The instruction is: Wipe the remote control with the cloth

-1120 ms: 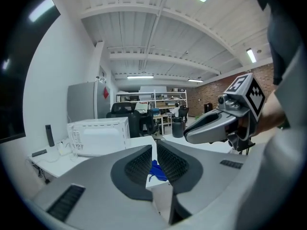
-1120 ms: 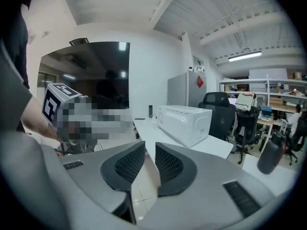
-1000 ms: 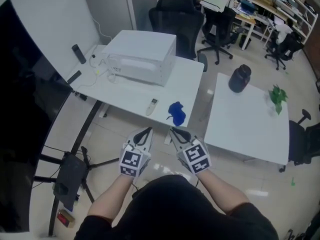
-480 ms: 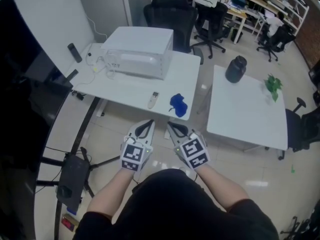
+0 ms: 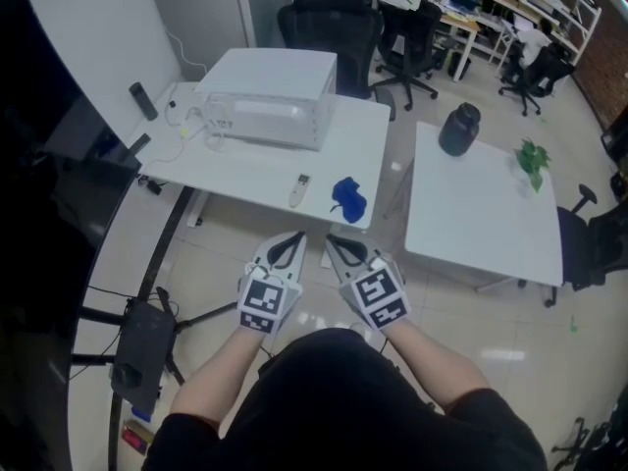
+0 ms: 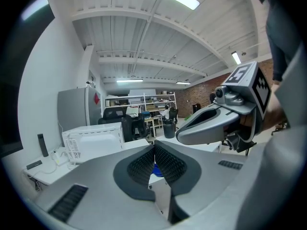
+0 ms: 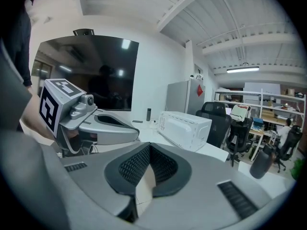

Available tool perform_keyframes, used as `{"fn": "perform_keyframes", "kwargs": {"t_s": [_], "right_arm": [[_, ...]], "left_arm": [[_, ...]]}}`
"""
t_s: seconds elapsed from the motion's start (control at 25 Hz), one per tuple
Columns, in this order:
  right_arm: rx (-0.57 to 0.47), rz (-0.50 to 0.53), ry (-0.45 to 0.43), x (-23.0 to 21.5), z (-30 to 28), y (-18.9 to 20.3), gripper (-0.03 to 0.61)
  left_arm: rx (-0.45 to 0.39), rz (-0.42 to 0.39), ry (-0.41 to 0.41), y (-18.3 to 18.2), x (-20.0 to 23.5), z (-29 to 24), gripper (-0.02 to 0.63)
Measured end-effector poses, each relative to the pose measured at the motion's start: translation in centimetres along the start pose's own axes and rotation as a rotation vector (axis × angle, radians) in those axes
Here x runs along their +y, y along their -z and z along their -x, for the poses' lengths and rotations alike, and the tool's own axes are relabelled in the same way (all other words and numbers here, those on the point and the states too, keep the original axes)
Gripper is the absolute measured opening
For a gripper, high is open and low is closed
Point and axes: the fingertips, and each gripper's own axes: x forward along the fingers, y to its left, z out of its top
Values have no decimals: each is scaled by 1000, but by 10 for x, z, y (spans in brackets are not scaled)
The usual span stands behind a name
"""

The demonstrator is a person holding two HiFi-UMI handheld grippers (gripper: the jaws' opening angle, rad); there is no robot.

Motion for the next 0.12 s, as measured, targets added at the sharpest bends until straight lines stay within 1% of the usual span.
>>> {"fn": "perform_keyframes", "kwargs": {"t_s": [0.12], "right_arm": [[1,1,2,1,2,0,9]], "left_arm": [[3,1,1,1,-2,1,0]]}}
